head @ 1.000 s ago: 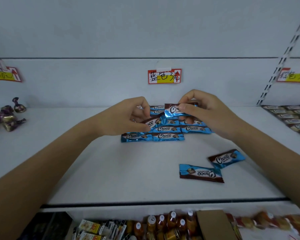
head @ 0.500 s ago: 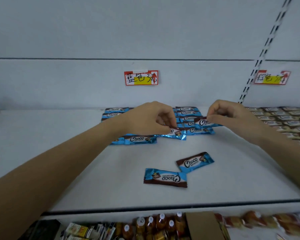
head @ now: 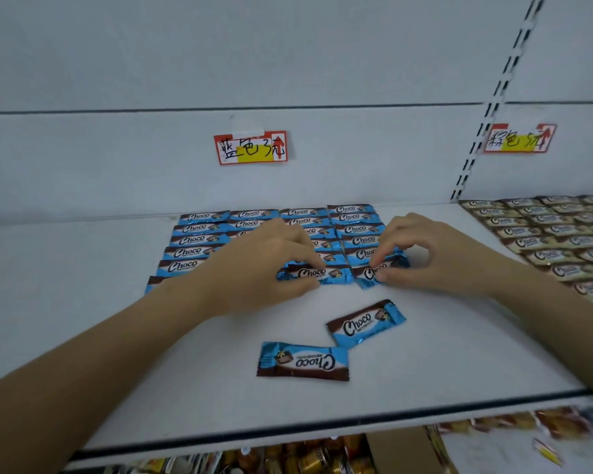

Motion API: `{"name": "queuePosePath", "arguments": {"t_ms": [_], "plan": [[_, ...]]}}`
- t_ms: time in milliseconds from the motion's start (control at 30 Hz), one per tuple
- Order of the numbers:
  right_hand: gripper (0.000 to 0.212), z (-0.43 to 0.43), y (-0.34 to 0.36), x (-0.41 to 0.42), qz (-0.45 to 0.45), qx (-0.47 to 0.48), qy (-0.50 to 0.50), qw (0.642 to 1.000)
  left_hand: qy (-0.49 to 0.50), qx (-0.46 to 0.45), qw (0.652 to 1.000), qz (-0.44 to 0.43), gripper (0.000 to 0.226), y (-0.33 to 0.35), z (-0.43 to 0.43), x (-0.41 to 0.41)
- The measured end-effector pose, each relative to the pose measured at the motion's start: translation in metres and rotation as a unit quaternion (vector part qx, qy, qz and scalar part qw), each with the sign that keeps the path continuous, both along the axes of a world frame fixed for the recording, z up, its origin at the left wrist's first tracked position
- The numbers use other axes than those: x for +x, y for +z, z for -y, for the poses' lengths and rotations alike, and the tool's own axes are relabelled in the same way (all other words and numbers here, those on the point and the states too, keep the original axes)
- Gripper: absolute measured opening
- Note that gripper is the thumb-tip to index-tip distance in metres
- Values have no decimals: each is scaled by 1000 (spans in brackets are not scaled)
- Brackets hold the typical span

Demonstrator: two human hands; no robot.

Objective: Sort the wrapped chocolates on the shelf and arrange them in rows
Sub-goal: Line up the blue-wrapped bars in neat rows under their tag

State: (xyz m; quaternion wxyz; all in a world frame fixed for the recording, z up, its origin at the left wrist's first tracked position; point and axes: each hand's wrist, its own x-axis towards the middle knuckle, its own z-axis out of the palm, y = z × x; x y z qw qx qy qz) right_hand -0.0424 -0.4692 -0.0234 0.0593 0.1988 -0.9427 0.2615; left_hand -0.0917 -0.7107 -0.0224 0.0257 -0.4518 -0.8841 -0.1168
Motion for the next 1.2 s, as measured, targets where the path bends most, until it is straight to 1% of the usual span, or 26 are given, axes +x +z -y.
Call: {"name": "queuePosePath", "arguments": {"t_ms": [167,333,400,467,500,567,633,667,700,767,833,900,967,1033,1100,1200], "plan": [[9,-1,-2,-1,1,11,-13,1000,-8,-23,1000,-4,31,2,-1,-1],[9,2,-1,2,6,-12,-18,1000,-12,6,1000,-22,31,1,-1,2],[12,5,2,4,0,-40,-3,999,-45,40,998,5,29,6,2,6],[20,9,4,8,3,-53,32,998,-109,66,991,49,25,13,6,11],[23,12,4,9,9,-52,48,997,-129,60,987,73,25,17,8,14],[30,17,5,12,29,-39,70,996,-138,8,984,112,37,21,10,17],[34,20,3,14,38,-14,95,995,-125,-61,984,115,54,21,10,17],[35,22,3,14,35,-1,110,993,-121,-76,983,115,58,19,9,18],[35,23,2,14,32,9,123,992,-120,-79,982,121,56,18,9,18],[33,25,2,15,40,14,127,991,-116,-79,980,143,43,18,8,21],[25,27,4,16,57,-5,117,991,-119,-74,975,170,28,18,8,24],[15,28,5,16,61,-49,102,992,-124,-59,971,195,19,21,10,26],[8,29,7,15,60,-105,81,989,-119,-33,967,221,14,24,12,26],[7,31,8,13,63,-143,55,986,-113,-9,964,239,11,29,19,24],[12,34,11,10,60,-151,33,986,-98,14,961,258,11,36,33,18],[15,44,18,6,53,-141,16,988,-41,49,962,266,8,43,64,8]]}}
